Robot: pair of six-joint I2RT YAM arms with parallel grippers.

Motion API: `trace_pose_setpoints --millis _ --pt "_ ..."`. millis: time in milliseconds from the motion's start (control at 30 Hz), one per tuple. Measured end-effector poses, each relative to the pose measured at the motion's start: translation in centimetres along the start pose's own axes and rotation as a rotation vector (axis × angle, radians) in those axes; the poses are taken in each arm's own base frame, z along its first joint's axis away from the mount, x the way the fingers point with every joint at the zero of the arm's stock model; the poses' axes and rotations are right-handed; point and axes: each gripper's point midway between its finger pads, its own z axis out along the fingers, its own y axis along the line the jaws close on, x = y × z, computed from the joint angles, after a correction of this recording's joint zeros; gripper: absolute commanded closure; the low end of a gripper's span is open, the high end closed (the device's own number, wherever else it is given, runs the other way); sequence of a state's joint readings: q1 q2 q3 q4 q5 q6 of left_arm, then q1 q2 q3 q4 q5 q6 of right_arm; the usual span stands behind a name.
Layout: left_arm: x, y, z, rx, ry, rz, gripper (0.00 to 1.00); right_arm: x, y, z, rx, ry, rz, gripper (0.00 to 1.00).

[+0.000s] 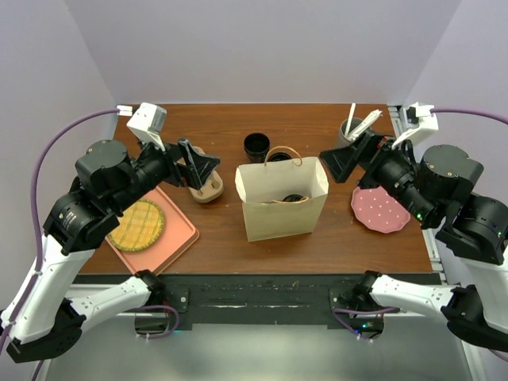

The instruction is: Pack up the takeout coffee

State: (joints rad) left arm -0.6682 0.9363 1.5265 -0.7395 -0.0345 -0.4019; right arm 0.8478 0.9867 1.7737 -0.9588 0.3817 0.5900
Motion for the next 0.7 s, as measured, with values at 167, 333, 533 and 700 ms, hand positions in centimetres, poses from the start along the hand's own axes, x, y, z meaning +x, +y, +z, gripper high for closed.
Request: trace_pose_setpoints --millis 167,333,533,700 --pt "-0.1 0.0 0.0 0.001 -0.011 -0.008 0.0 0.1 -0.3 0.2 0.019 -0.002 -0.003 0.01" --pt "-0.3 -0.2 0.0 0.006 -0.026 -0.027 0.0 0.4 -0.4 0.7 0.028 0.006 -0.016 0.01" --pt "-0.3 -0.2 -0.1 0.008 -0.036 -0.043 0.0 0.7 -0.4 1.3 0.035 0.017 -0.029 0.01" --pt "-0.5 -0.1 -0.3 0.004 -0.043 -0.046 0.0 0.7 -0.3 1.5 0.036 0.018 -0.037 0.01"
